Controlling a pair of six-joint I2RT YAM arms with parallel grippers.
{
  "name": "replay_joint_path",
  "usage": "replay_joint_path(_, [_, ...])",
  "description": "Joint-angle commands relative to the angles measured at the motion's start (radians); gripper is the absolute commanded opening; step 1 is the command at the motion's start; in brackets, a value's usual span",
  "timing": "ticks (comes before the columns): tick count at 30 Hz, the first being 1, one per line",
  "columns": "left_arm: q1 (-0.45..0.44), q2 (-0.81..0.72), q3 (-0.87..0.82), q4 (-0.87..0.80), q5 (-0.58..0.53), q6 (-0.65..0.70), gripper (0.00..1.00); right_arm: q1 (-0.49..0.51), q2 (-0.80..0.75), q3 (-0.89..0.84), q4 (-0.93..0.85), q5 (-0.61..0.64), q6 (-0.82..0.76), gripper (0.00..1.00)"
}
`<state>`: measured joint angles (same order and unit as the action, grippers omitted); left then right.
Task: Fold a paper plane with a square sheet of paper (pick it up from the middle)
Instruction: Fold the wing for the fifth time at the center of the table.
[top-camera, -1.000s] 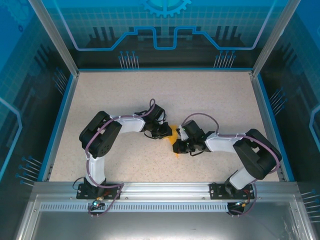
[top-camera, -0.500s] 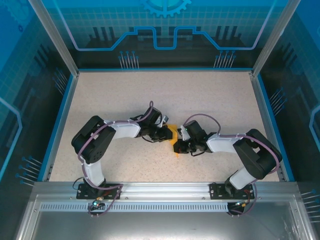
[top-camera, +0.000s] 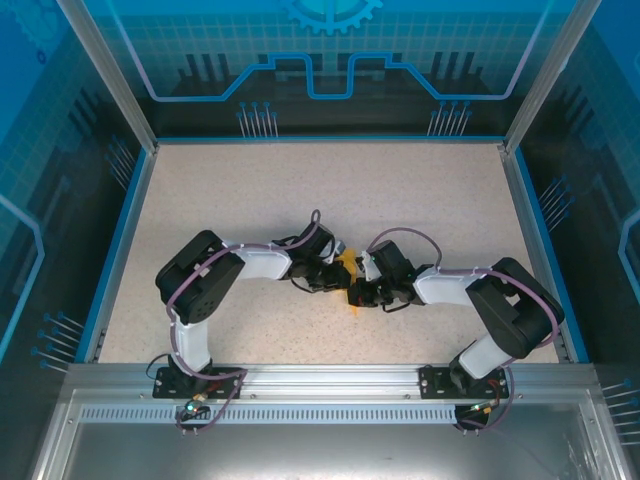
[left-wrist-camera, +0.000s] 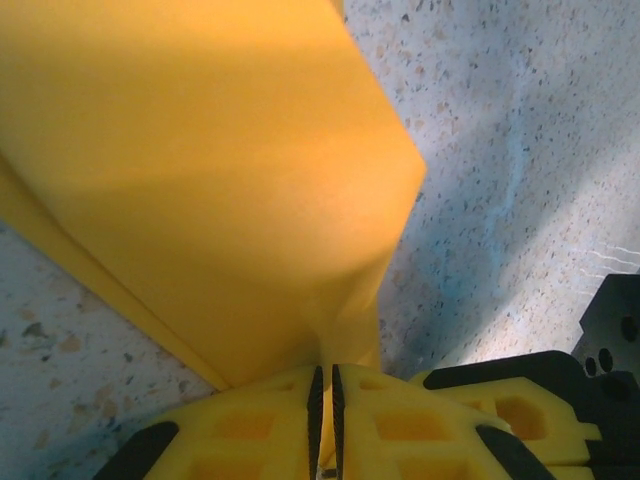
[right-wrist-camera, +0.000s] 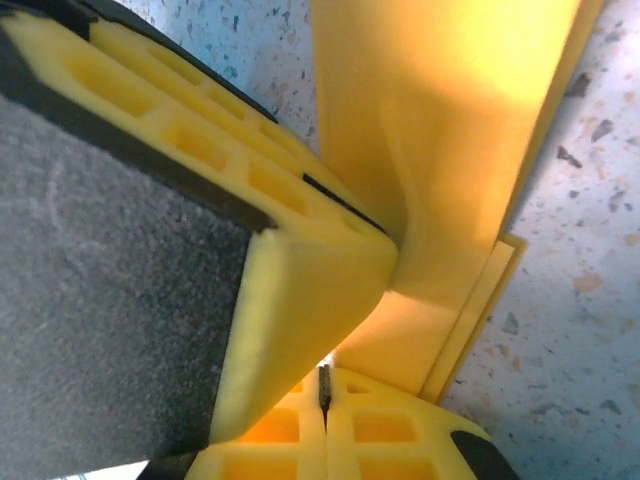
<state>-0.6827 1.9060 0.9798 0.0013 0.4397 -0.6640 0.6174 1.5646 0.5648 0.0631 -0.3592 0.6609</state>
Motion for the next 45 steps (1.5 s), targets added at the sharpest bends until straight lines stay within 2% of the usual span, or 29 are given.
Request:
replay_joint_path(1, [0.013,0.045,0.019,-0.077,-0.146,0.063,0.15,-0.018,0.042,-0.058,-0.146,0.046,-0.027,0.05])
replay_joint_path(12, [0.102,0.093,0.122,-0.144,-0.222,0.090,0.15,-0.042,0.028,-0.100,-0.216,0.055,-0.052,0.05])
replay_joint_path(35, [0.307,0.184,0.184,-0.110,-0.255,0.168,0.15,-0.046,0.017,-0.101,-0.229,0.050,-0.053,0.04])
replay_joint_path(45, [0.384,0.148,0.223,-0.145,-0.253,0.204,0.17,-0.047,0.006,-0.095,-0.217,0.037,-0.046,0.05])
